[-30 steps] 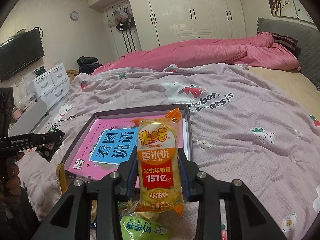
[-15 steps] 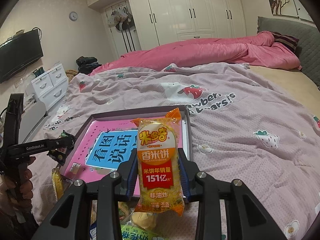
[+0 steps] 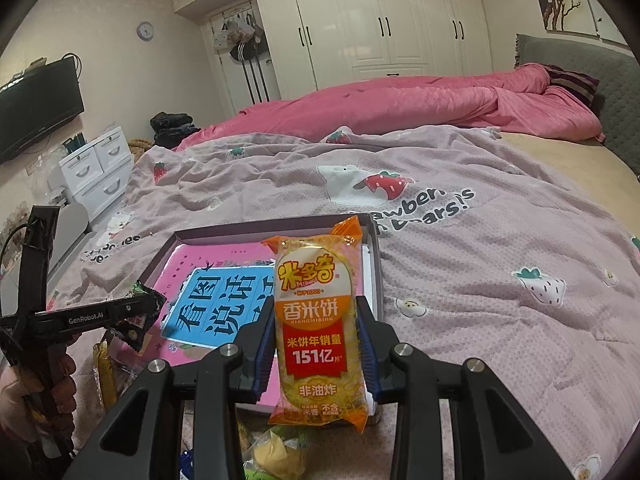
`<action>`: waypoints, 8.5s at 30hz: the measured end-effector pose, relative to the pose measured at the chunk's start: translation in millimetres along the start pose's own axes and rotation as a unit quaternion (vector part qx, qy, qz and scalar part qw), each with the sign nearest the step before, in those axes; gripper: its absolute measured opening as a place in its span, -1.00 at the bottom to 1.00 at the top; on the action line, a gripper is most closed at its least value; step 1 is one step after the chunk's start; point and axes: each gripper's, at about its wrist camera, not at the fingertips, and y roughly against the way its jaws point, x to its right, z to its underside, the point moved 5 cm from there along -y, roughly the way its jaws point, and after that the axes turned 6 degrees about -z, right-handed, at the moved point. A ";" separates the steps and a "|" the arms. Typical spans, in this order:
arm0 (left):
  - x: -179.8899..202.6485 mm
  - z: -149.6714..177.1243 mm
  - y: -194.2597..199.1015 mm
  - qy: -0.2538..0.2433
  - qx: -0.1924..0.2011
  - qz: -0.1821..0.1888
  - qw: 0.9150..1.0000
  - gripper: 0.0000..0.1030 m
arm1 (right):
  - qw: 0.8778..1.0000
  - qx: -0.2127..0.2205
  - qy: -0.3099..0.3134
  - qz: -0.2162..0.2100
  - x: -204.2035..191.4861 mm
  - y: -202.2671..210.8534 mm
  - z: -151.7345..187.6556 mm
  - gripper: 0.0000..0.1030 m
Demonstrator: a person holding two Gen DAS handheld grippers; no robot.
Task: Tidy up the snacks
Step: 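Lift the seaweed packet with the left gripper while the right carries the rice-cracker bag over the tray, then lower both packets onto the pink book in the tray and open both grippers, then withdraw both grippers from the tray back toward the remaining snacks, then grasp the yellow wafer bar with the left gripper while the right grasps a clear candy bag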
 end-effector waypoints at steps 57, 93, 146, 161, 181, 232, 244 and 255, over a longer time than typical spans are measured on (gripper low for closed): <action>7.6 17.3 -16.8 -0.043 -0.041 0.003 0.998 -0.43 | 0.997 -0.076 -0.017 0.021 20.5 -51.4 24.9 -0.26; 3.7 11.1 10.2 -0.042 -0.022 0.018 0.999 0.10 | 0.997 -0.072 -0.006 0.036 18.8 -44.1 22.8 -0.25; -10.3 15.8 108.3 -0.053 0.040 0.000 0.998 0.51 | 0.999 0.014 0.045 -0.018 -38.6 39.1 10.3 0.19; -17.4 34.8 109.1 -0.055 0.015 -0.004 0.998 0.51 | 0.998 0.010 0.060 -0.025 -53.8 49.8 17.5 0.25; -25.7 61.5 91.5 -0.049 -0.042 -0.017 0.998 0.52 | 0.996 -0.007 0.079 -0.046 -76.9 52.2 30.1 0.34; -43.5 82.1 23.4 0.041 -0.126 0.023 0.991 0.52 | 0.980 -0.126 0.126 -0.087 -142.3 -27.5 83.3 0.34; -44.9 82.7 22.0 0.046 -0.128 0.027 0.990 0.35 | 0.978 -0.126 0.141 -0.093 -146.5 -37.8 83.9 -0.09; -37.5 85.4 18.9 0.040 -0.132 0.033 0.990 0.06 | 0.977 -0.114 0.140 -0.109 -143.8 -27.7 79.4 -0.28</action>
